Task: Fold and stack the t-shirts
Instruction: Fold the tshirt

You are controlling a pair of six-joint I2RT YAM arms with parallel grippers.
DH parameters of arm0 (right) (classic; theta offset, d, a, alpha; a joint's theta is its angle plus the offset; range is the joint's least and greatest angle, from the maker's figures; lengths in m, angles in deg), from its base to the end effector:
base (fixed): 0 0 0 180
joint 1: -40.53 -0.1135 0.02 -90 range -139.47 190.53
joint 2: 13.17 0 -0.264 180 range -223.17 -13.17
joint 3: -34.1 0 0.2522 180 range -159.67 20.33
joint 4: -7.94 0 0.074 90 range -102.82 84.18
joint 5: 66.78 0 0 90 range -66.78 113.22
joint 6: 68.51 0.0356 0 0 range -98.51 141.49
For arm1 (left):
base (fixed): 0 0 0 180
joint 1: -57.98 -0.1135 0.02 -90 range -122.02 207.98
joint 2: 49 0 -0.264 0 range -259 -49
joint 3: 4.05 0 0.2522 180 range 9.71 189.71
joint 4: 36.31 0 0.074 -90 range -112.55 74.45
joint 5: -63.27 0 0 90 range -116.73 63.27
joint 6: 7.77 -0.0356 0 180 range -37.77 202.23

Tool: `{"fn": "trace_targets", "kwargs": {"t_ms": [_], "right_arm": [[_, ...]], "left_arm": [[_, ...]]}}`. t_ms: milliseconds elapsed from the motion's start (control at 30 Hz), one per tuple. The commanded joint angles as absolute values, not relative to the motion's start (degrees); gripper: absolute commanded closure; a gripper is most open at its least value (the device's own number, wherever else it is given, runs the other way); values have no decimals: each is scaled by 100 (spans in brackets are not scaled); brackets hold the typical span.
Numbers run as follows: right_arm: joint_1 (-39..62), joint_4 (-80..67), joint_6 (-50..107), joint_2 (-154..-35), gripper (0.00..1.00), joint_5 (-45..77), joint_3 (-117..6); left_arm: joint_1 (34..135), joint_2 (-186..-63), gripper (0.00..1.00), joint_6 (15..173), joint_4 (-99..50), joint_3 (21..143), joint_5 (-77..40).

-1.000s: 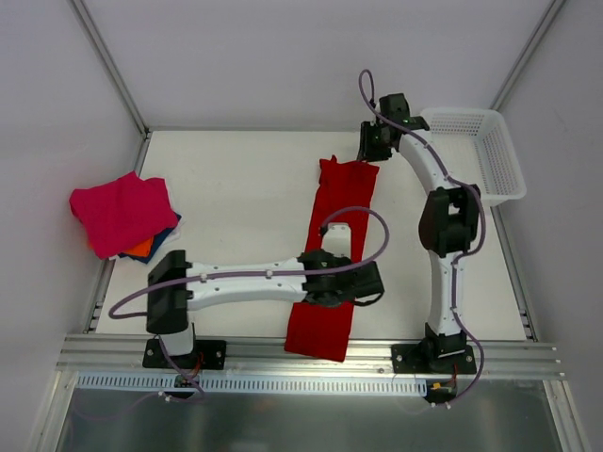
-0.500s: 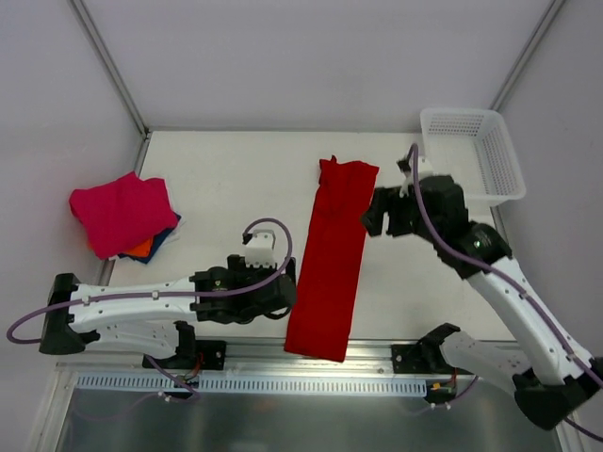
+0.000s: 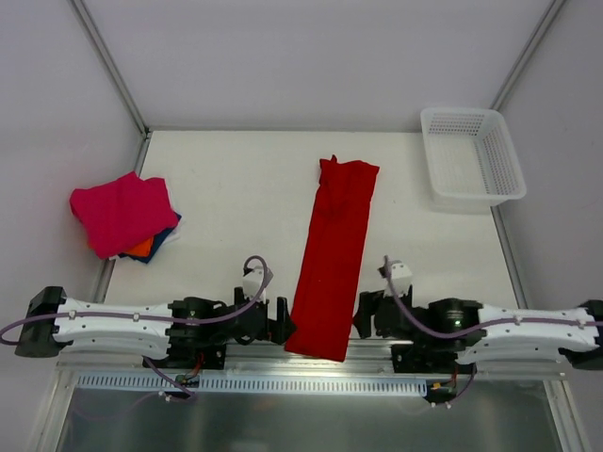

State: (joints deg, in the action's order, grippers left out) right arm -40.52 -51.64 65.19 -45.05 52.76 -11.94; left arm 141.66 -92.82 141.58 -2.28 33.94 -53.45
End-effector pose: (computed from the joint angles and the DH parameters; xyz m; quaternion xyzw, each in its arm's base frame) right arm 0.0351 0.1099 0.2399 -0.1949 0.8786 0.2156 0.3791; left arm 0.0337 -0.1589 0.2029 0.0900 0.8821 -0.3246 0.3292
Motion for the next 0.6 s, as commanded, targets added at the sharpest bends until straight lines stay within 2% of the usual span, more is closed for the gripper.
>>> {"fn": "trace_targets", "kwargs": {"t_ms": [0,100,200,400,567], "right_arm": [[-5068,-5494,8650,-5950,15,6724,-1332],[-5710,-5408,9451,-7060,10,6901,-1684],[-6062,-5205,9952,-7582,9,6875,-1737],[-6896,-5468,11330,-7785,9,6892,-1517],[-7258,-6092,12027,-8488,9,6840,-1939]], "left_arm": [[14315,-9356,1,14217,-1146,3160,-4862],[14411,-9401,1,14261,-1916,2783,-4581],[14473,-9295,1,14296,-2534,2413,-4475],[14534,-9426,1,14559,-3124,2070,-4325],[14613,-9813,1,14656,-3545,1964,-4290]]}}
